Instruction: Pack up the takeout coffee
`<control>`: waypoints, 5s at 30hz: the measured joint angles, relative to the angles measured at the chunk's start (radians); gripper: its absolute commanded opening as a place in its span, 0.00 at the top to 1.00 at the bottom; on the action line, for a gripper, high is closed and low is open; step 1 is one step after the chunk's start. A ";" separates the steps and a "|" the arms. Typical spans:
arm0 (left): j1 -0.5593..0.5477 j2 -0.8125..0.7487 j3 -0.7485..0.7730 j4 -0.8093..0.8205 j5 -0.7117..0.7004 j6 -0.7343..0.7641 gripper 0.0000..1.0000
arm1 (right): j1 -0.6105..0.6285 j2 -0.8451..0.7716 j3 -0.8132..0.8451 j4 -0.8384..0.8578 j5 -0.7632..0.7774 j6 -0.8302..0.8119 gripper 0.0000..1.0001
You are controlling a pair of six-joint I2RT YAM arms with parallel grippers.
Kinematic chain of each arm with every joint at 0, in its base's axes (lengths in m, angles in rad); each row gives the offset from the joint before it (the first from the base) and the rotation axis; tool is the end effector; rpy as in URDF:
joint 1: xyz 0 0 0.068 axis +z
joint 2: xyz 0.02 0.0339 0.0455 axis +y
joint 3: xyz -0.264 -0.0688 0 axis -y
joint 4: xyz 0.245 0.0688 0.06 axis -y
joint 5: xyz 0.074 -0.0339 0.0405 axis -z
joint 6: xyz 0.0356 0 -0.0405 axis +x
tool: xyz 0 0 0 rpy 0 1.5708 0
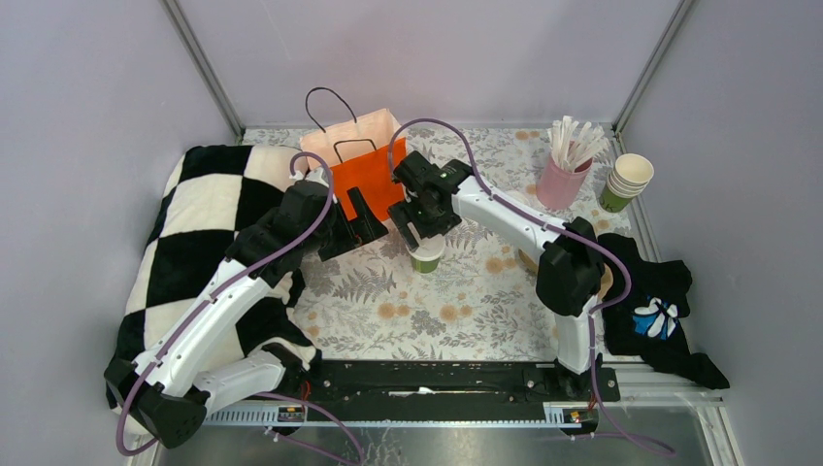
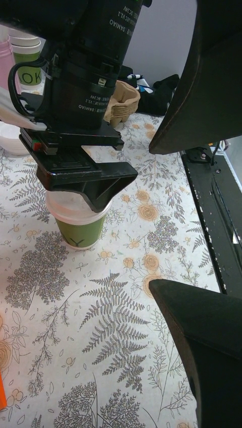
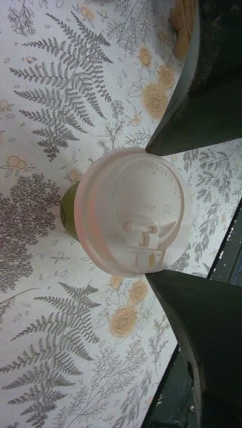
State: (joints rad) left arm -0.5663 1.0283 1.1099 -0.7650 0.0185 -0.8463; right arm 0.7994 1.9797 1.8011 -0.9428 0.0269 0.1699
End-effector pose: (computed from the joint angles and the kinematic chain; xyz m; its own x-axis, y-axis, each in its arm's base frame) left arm 0.1752 -0.1121 0.3502 -0.7639 -0.4015 -0.5052 -0.0355 0.8078 -0.5884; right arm 0.2965 0.3036 0.2725 -0.7387 -0.5172 -0.4323 -0.5922 0.8043 0.0496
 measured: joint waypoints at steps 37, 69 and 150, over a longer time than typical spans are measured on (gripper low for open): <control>0.000 0.072 0.110 -0.067 0.109 0.106 0.03 | -0.413 0.315 0.441 0.037 0.166 -0.051 0.00; -0.002 0.095 0.107 0.154 0.246 0.077 0.01 | -0.479 -0.729 -0.594 -0.053 0.150 0.024 0.41; -0.001 0.183 0.100 0.169 0.348 0.105 0.01 | -0.638 -0.400 -0.674 0.329 0.141 0.551 0.97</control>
State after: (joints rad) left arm -0.5671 1.2114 1.2098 -0.5964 0.3668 -0.7414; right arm 0.1612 1.5795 1.1267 -0.6140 0.1680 0.7208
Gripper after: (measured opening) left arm 0.988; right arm 0.270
